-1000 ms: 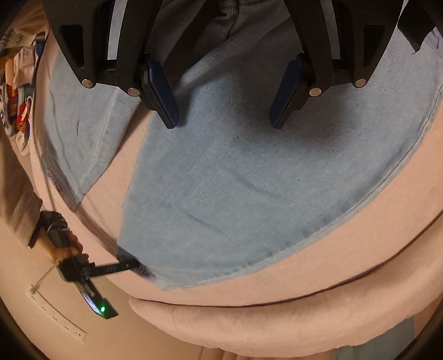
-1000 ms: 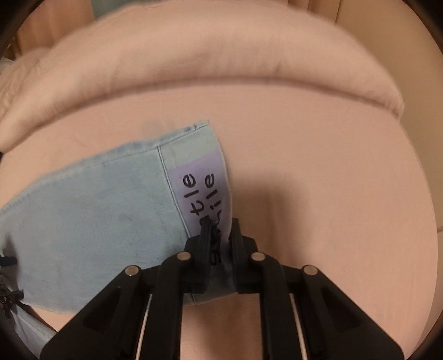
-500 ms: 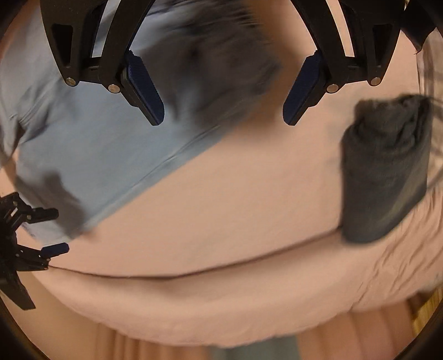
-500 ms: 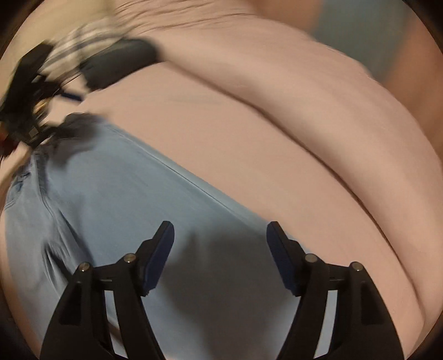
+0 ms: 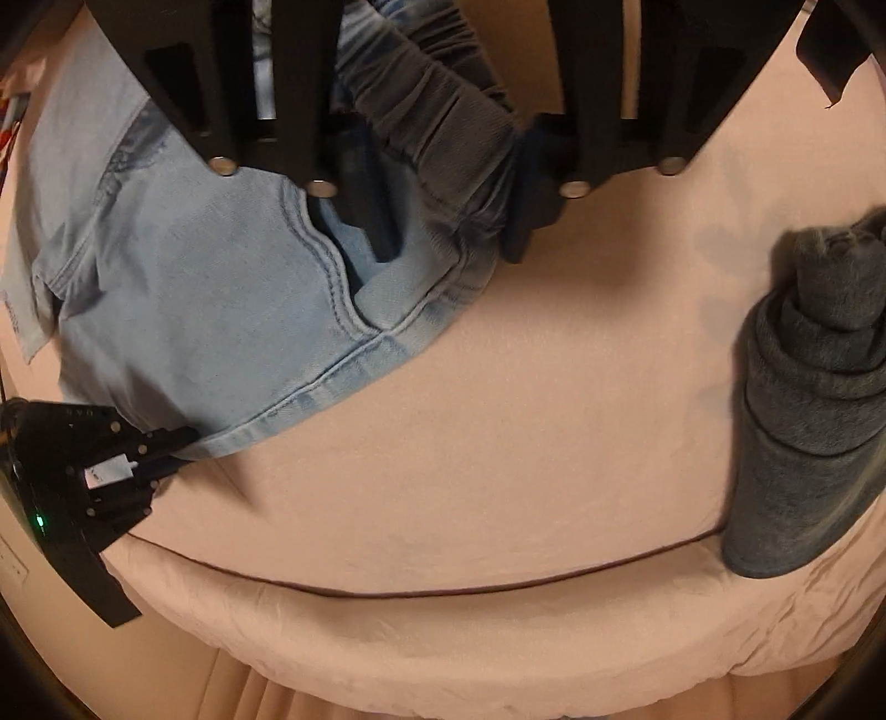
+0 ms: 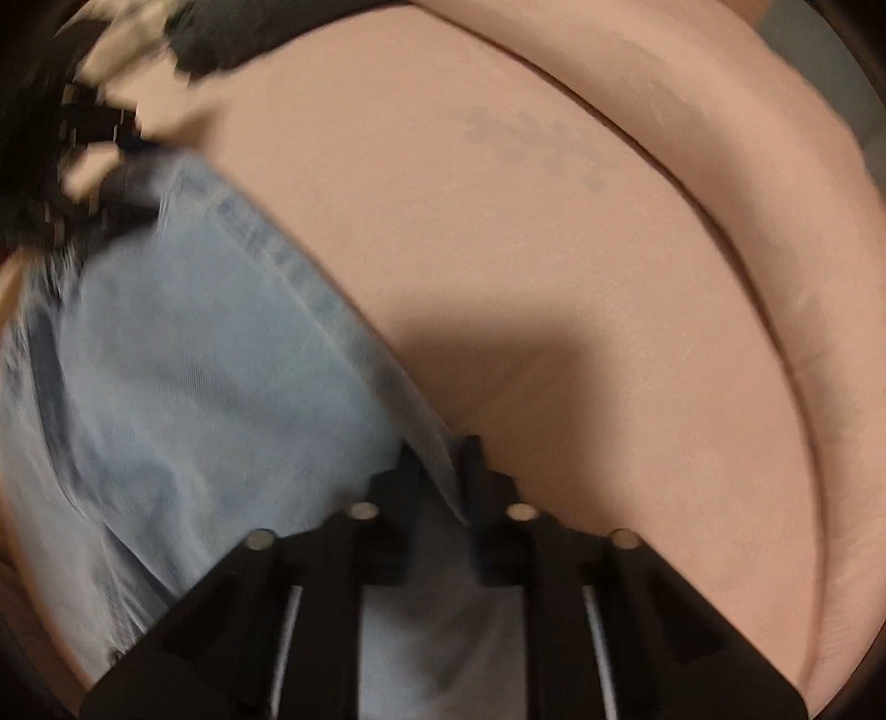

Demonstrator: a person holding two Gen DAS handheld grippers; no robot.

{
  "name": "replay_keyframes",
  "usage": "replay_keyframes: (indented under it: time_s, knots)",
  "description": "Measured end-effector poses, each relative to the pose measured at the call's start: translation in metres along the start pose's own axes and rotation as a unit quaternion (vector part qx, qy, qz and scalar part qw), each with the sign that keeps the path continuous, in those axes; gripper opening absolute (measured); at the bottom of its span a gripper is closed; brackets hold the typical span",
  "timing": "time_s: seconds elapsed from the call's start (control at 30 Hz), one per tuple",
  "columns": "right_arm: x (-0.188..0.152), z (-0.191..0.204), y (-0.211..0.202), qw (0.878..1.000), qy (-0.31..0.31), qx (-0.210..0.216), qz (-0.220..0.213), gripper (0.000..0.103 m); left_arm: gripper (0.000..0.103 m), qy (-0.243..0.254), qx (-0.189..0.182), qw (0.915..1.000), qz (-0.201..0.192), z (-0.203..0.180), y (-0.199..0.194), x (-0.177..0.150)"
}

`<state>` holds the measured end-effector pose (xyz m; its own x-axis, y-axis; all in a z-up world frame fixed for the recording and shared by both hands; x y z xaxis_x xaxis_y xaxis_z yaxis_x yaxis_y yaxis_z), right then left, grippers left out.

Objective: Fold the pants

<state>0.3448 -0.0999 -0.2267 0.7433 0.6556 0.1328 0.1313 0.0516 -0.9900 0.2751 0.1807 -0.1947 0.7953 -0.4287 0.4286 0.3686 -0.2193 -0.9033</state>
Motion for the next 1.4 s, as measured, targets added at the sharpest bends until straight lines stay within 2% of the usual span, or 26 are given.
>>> replay_keyframes:
  time_s: [0.13,0.2,0.3,0.43,0.53,0.6,0.7,0.77,0.83,0.87,0.9,0.93,1.0,1.07,1.13,1.2,1.3,1.4]
  knots:
    - [0.000,0.016,-0.016,0.999,-0.007,-0.033,-0.016,0.006,0.024,0.012,0.043,0.9987,-0.023,-0.009,-0.028,0.004]
    - [-0.003,0.018,-0.035,0.998,-0.004,-0.051,-0.041,0.006,0.024,0.023,0.069,0.9964,-0.044,-0.017,-0.048,0.007]
    - [-0.019,0.022,-0.080,0.991,-0.007,-0.093,-0.095,0.006,0.024,0.041,0.093,0.9911,-0.085,-0.026,-0.072,-0.007]
    - [-0.041,0.047,-0.138,0.977,-0.013,-0.131,-0.166,0.006,0.024,0.094,0.142,0.9758,-0.137,-0.056,-0.107,-0.028]
    - [-0.091,0.068,-0.169,0.961,-0.053,-0.177,-0.206,0.006,0.024,0.149,0.175,0.9587,-0.167,-0.091,-0.129,-0.050]
    - [-0.120,0.092,-0.189,0.950,-0.079,-0.196,-0.230,0.006,0.024,0.173,0.180,0.9521,-0.176,-0.104,-0.138,-0.065]
    - [-0.167,0.114,-0.204,0.947,-0.090,-0.189,-0.245,0.006,0.024,0.209,0.174,0.9473,-0.170,-0.124,-0.140,-0.095]
    - [-0.211,0.131,-0.198,0.949,-0.114,-0.180,-0.231,0.006,0.024,0.240,0.178,0.9424,-0.151,-0.142,-0.138,-0.117]
    - [-0.217,0.156,-0.187,0.953,-0.134,-0.173,-0.209,0.006,0.024,0.272,0.179,0.9365,-0.129,-0.159,-0.134,-0.137]
    - [-0.234,0.160,-0.185,0.956,-0.140,-0.166,-0.195,0.006,0.024,0.292,0.184,0.9306,-0.122,-0.166,-0.131,-0.145]
    - [-0.244,0.163,-0.178,0.960,-0.140,-0.159,-0.182,0.006,0.024,0.303,0.191,0.9267,-0.114,-0.167,-0.126,-0.141]
    - [-0.230,0.162,-0.173,0.963,-0.137,-0.156,-0.173,0.006,0.024,0.311,0.206,0.9219,-0.104,-0.167,-0.119,-0.138]
    - [-0.230,0.151,-0.169,0.968,-0.120,-0.151,-0.159,0.005,0.024,0.306,0.248,0.9146,-0.093,-0.162,-0.113,-0.119]
    - [-0.220,0.155,-0.171,0.967,-0.111,-0.159,-0.166,0.005,0.024,0.265,0.276,0.9175,-0.108,-0.141,-0.119,-0.090]
    - [-0.197,0.144,-0.180,0.963,-0.094,-0.178,-0.181,0.005,0.024,0.218,0.285,0.9236,-0.135,-0.116,-0.127,-0.064]
    - [-0.181,0.138,-0.185,0.959,-0.082,-0.187,-0.198,0.006,0.024,0.210,0.291,0.9213,-0.150,-0.105,-0.128,-0.056]
    - [-0.175,0.144,-0.185,0.953,-0.090,-0.197,-0.212,0.006,0.024,0.242,0.311,0.9053,-0.158,-0.106,-0.118,-0.064]
    - [-0.193,0.157,-0.175,0.955,-0.106,-0.185,-0.207,0.006,0.024,0.295,0.307,0.8908,-0.157,-0.122,-0.109,-0.103]
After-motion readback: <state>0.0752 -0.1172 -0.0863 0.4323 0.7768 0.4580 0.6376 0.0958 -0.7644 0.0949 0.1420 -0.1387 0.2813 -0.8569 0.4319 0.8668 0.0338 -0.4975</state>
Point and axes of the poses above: each gripper's, at about its wrist camera, not at the fingertips, and y roughly the way its jaws point, z to its left, x to its top, the point moved 1 cm from there along y, roughly the way its jaws point, and after that the axes turned 12 degrees about y, right-handed, at the moved point
